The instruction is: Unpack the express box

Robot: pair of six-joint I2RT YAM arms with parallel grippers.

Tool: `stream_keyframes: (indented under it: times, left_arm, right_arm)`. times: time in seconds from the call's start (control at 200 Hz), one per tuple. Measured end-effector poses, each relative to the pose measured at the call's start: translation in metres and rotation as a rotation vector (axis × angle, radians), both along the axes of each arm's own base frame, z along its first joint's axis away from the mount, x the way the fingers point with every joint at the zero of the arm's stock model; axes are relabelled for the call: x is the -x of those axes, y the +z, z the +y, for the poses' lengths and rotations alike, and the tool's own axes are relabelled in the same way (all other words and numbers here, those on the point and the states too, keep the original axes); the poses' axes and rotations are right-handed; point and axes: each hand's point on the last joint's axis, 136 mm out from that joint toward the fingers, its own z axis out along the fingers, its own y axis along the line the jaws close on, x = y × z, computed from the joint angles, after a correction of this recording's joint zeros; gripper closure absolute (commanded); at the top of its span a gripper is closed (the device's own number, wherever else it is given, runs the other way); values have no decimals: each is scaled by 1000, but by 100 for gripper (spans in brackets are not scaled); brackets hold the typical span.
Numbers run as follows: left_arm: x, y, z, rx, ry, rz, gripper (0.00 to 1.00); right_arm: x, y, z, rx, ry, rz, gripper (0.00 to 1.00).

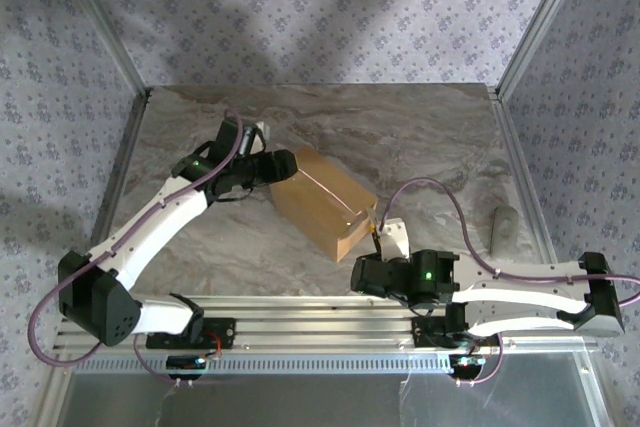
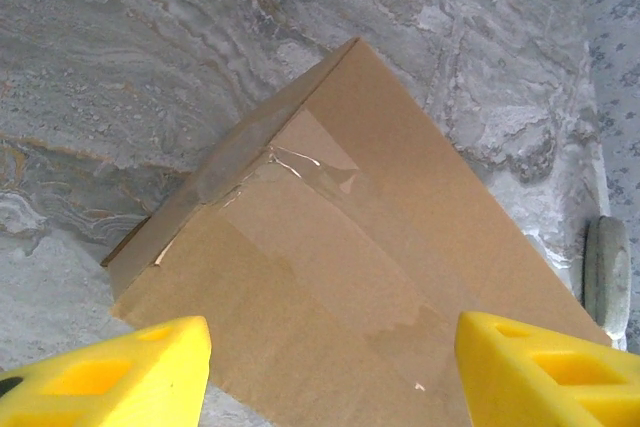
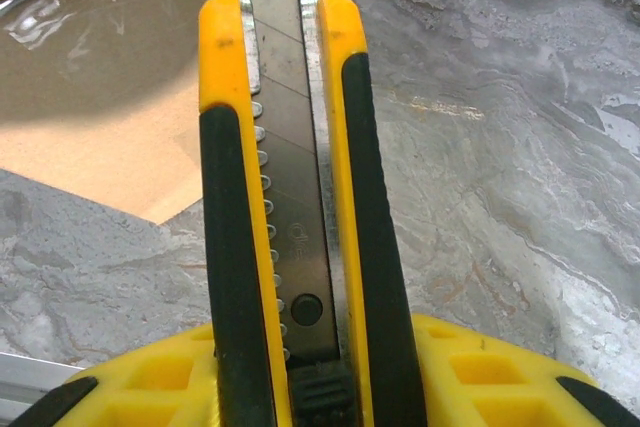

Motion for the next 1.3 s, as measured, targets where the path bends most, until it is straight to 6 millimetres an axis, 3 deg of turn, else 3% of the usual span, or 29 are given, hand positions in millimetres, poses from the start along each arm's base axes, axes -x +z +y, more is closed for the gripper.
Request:
stream_keyframes:
  times: [0.295,0.645,1.299]
  left_arm:
    - [-2,-4,-2,-4,2,11,33]
    - [-12,1,-9,11,-5,-3,32]
    - [-14,-4,-24,16,-39,20,31]
  right_arm:
    - [7,3,-3,-79,-15,55,100]
    - [12,-10,-11,-88,-40,113,100]
    - [1,-14,-5,-89,-63,125,100]
